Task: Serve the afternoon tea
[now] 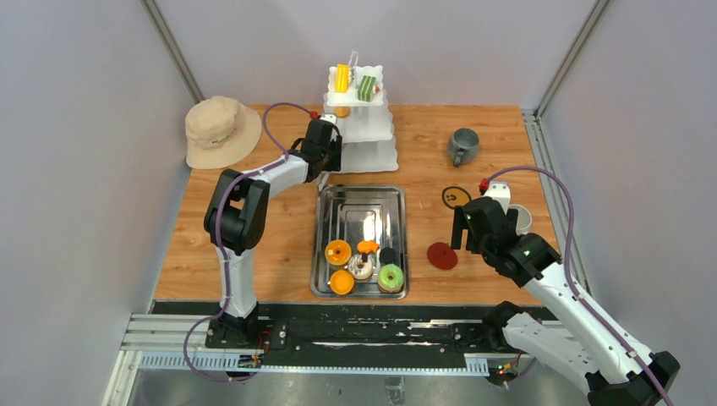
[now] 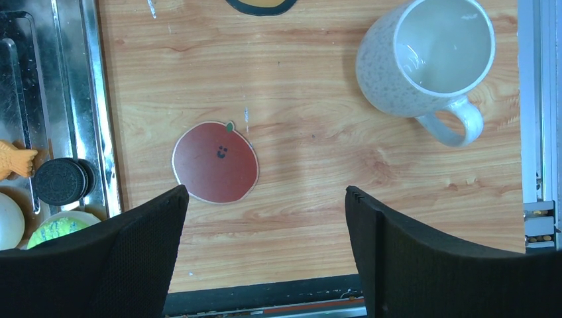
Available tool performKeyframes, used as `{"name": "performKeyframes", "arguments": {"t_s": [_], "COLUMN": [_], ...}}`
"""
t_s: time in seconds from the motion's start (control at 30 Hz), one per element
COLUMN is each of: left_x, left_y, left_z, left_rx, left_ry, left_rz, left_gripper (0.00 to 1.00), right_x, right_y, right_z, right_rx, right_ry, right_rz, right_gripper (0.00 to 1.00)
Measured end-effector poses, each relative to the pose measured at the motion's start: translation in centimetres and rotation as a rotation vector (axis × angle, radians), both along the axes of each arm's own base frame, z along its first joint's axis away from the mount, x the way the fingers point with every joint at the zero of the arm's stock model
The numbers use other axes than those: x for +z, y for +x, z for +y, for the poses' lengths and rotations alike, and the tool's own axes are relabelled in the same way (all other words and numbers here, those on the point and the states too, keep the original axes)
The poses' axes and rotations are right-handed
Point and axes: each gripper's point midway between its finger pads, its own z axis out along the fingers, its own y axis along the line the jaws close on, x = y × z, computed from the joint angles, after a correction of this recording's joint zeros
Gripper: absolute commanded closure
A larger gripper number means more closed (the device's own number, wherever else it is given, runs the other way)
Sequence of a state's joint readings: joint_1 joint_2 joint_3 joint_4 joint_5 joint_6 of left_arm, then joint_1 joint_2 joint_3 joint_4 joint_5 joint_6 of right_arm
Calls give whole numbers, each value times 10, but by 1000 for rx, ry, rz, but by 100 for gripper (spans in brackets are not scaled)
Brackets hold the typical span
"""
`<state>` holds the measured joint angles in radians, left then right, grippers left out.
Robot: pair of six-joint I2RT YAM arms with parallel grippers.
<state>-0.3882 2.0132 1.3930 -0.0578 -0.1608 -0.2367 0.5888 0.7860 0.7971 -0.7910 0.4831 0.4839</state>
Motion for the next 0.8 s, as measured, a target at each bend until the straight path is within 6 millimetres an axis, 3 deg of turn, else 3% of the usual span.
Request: {"name": "performKeyframes", "arguments": {"t_s": [0.2,0.4,0.8], "left_x": [-4,-16,18], "left_y": [-3,-20,-41], "left_z": [1,6,13], "left_rx": [3,2,5], "left_ry": [-3,-1,-38], "left_rz": [4,31,-19], "left_gripper": [48,48,50], "right_x": [0,-1,-3], "right_y": [0,0,0], "right_z": [0,0,0], "right_rx": [0,0,-2], "right_ry": [0,-2,-2], "right_rz": [0,3,8], "right_gripper": [13,13,13]}}
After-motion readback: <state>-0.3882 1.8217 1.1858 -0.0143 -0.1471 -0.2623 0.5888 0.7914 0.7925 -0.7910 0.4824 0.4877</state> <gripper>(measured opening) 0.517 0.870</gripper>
